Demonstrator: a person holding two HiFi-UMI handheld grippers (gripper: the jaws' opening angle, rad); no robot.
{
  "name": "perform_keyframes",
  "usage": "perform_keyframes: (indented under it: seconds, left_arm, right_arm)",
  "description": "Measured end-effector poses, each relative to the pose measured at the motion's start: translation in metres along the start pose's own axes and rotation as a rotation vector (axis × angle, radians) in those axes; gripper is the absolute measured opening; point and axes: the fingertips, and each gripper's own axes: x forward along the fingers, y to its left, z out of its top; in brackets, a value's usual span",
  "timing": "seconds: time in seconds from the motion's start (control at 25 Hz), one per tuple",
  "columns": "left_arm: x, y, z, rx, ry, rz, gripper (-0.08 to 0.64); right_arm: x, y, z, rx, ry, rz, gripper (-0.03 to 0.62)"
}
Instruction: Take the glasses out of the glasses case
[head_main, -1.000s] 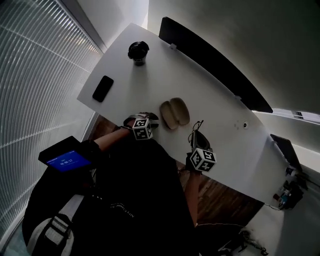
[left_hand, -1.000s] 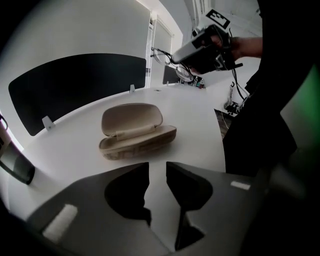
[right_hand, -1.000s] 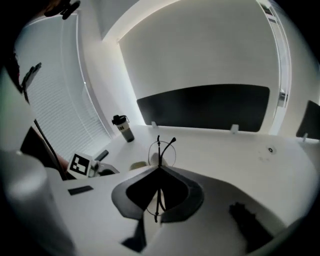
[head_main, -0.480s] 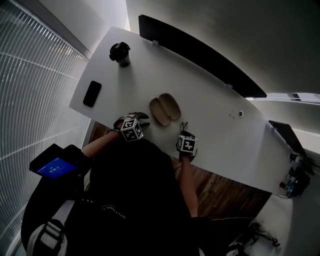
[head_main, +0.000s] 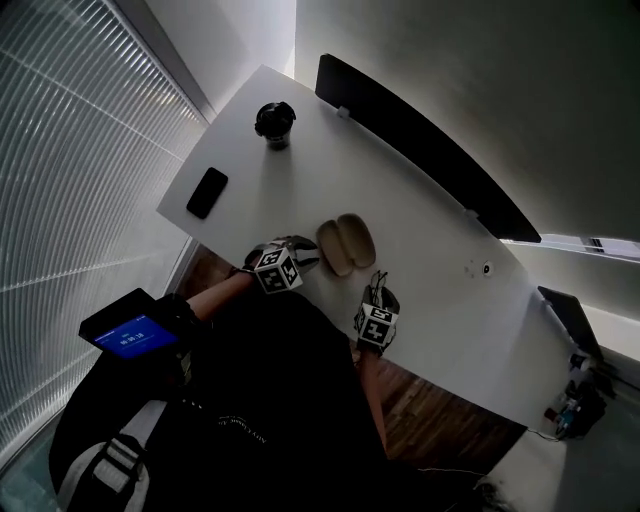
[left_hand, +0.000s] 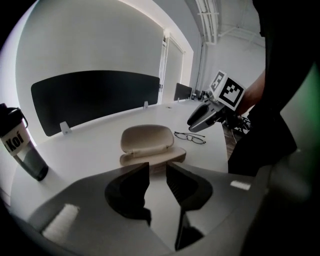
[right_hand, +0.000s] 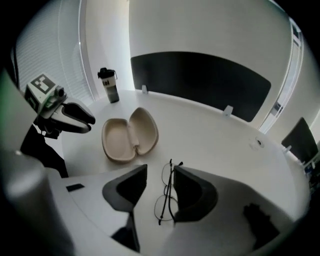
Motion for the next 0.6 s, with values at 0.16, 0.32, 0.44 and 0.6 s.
perform_keyframes:
  seconds: [0.16, 0.32, 0.44, 0.6]
  left_arm:
    - [-0.016, 0.004, 0.034, -0.005, -0.143, -0.019, 0.112]
    - [-0.029, 0.002, 0.055, -0.013, -0.279, -0.062, 0.093]
    - [-0.03, -0.002, 0.057, -0.017, -0.309, -0.073, 0.07]
    - [-0.029, -0.008, 0.053, -0.014, -0.305, -0.084, 0.053]
  right_arm:
    - [-0.036, 0.016, 0.048, 0.062, -0.224, 0.04, 0.166]
    - [-0.045, 0.052, 0.079, 0.078, -0.389, 0.171, 0.154]
    - [-0.035, 0.073, 0.078, 0.031, -0.386, 0.188, 0.009]
    - [-0.018, 0.09, 0.066, -0.011, -0.344, 0.226, 0.008]
